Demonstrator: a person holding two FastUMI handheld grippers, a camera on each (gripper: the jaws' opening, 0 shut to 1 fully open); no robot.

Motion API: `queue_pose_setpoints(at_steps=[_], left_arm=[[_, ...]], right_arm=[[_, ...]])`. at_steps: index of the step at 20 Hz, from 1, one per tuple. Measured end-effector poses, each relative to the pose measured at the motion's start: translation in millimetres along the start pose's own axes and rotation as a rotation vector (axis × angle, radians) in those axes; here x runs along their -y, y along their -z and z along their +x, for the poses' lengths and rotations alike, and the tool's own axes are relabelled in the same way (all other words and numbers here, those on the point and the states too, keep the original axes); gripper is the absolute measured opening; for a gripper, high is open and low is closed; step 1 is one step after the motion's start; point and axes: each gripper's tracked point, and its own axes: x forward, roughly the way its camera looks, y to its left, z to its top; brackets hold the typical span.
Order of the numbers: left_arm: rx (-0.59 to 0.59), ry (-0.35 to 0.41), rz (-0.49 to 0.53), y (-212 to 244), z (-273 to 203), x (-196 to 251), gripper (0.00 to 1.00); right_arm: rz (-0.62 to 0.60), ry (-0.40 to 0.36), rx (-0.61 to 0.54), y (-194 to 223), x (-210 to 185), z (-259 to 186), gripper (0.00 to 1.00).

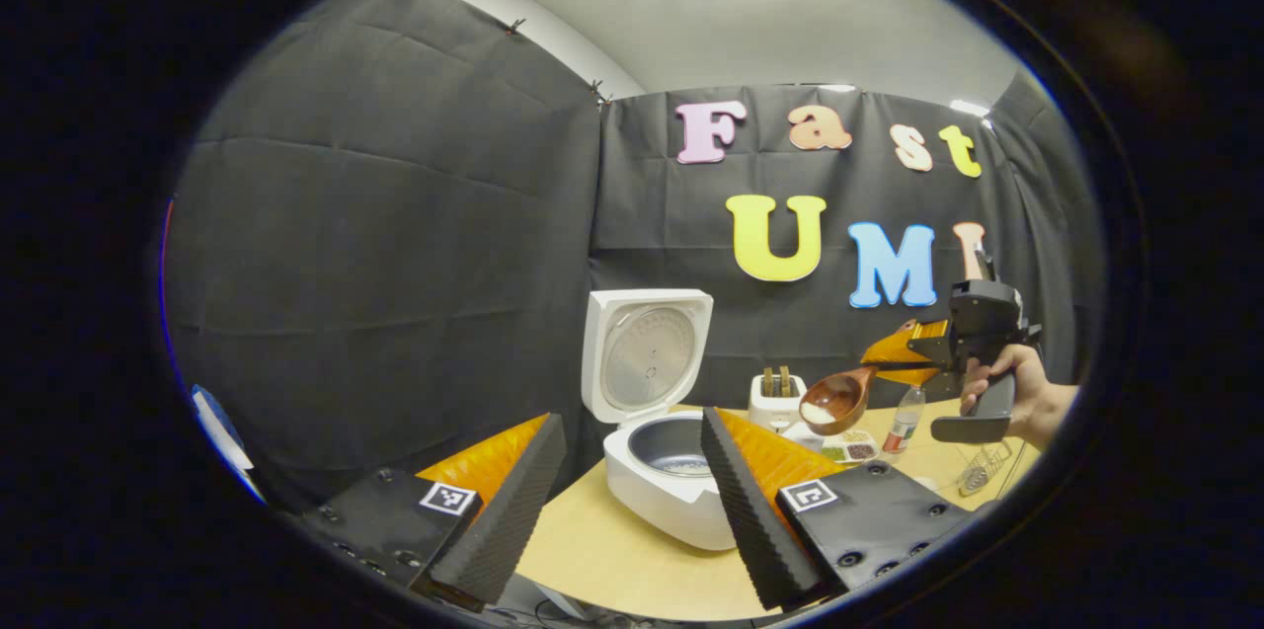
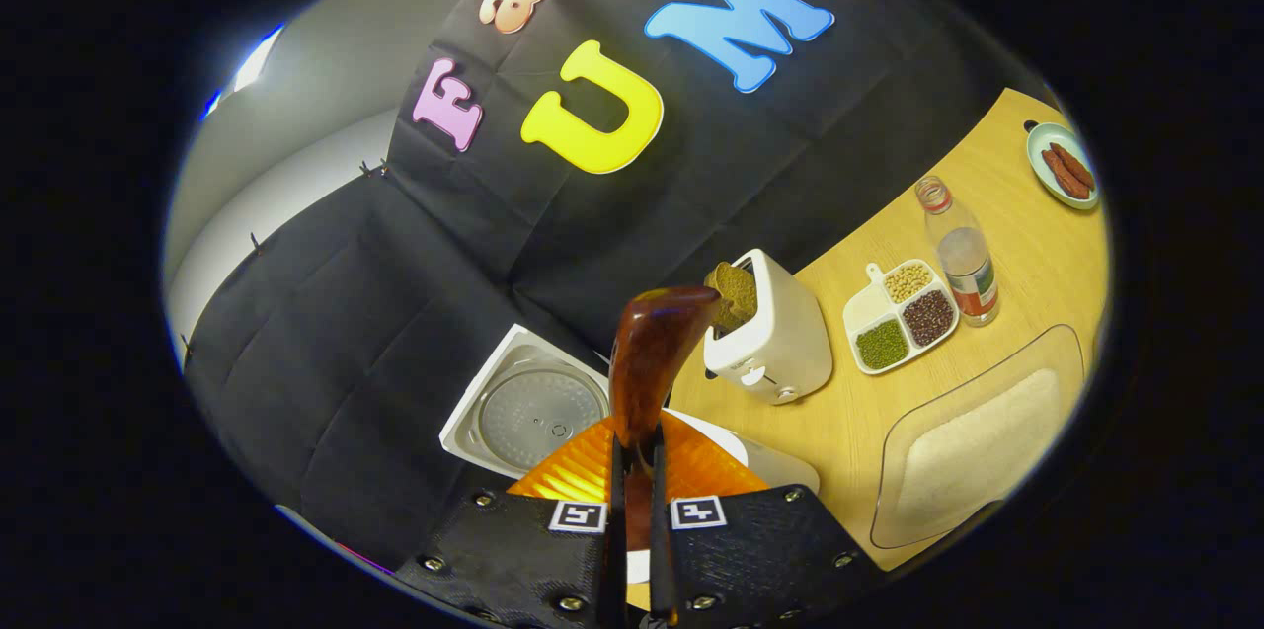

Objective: Close the left gripper, press the button to open the rice cooker; take a wooden spoon from the chopstick holder with the right hand, scoop a spoonful of rice and pour it into the rice cooker, then put the wooden spoon back into the chopstick holder.

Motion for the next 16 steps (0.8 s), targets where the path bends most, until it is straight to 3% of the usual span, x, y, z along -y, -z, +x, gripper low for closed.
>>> queue_pose_setpoints(at_steps=[3,4,16], left_arm=[[-0.012,-0.021,-0.005,5,-2,-11,0.96],[-0.017,-0.029,-0.005,7,-2,-13,0.99],[-0.073,-0.078,-0.024,34,-4,-29,0.96]], right_arm=[[-0.009,-0.016,-0.023,18,-11,18,0.09],[-0.017,-0.019,-0.024,21,-14,24,0.09],[-0.295,-0.017,-0.079,78,-26,104,0.09]])
